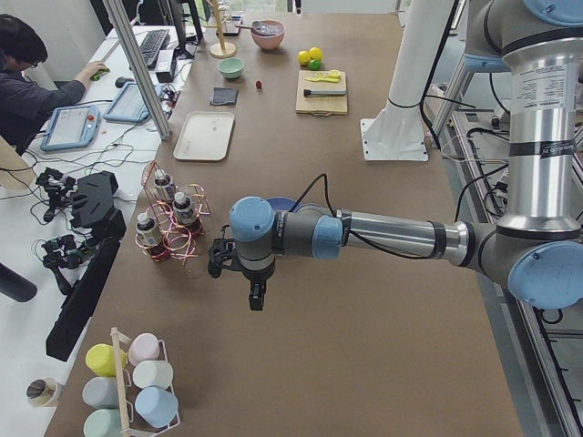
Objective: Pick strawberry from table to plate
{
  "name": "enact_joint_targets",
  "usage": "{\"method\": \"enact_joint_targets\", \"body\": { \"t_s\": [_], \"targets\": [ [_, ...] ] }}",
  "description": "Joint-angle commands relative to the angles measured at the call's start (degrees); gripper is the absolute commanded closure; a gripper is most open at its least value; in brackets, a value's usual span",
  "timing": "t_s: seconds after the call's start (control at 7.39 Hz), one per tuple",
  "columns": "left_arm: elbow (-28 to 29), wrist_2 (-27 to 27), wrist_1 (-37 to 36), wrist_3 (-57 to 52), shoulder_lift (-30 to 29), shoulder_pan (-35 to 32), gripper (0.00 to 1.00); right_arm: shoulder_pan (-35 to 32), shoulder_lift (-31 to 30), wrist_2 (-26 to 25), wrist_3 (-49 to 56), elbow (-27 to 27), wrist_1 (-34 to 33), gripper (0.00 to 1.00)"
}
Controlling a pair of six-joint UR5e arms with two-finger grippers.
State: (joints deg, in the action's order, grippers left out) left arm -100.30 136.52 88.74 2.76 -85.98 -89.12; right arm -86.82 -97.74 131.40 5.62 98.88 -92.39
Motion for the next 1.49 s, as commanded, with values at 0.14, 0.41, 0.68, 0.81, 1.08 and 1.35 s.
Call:
{"method": "enact_joint_targets", "body": {
  "t_s": [0.14, 0.41, 0.68, 0.81, 1.08, 1.35],
  "targets": [
    [-0.3, 0.1, 0.1, -0.1, -0.9, 0.0, 0.00, 0.0, 0.0, 0.1, 0.0, 0.3, 0.0, 0.00],
    [-0.7, 0.0, -0.1, -0.1, -1.5, 0.1, 0.00, 0.0, 0.0, 0.0, 0.0, 0.2, 0.0, 0.00],
    [-1.2, -0.5, -0.1, 0.2, -2.2, 0.1, 0.00, 0.0, 0.0, 0.1, 0.0, 0.3, -0.1, 0.00],
    [-1.2, -0.5, -0.1, 0.3, -2.7, 0.1, 0.00, 0.0, 0.1, 0.2, 0.0, 0.3, 0.0, 0.00],
    [2.1, -0.3, 7.7, 0.1, -2.8, 0.0, 0.00, 0.0, 0.1, 1.3, 0.0, 0.3, 0.0, 0.00],
    [2.6, 1.4, 12.8, 0.1, -1.7, 0.1, 0.00, 0.0, 0.2, 3.0, -0.1, 0.3, 0.0, 0.00]
  ]
}}
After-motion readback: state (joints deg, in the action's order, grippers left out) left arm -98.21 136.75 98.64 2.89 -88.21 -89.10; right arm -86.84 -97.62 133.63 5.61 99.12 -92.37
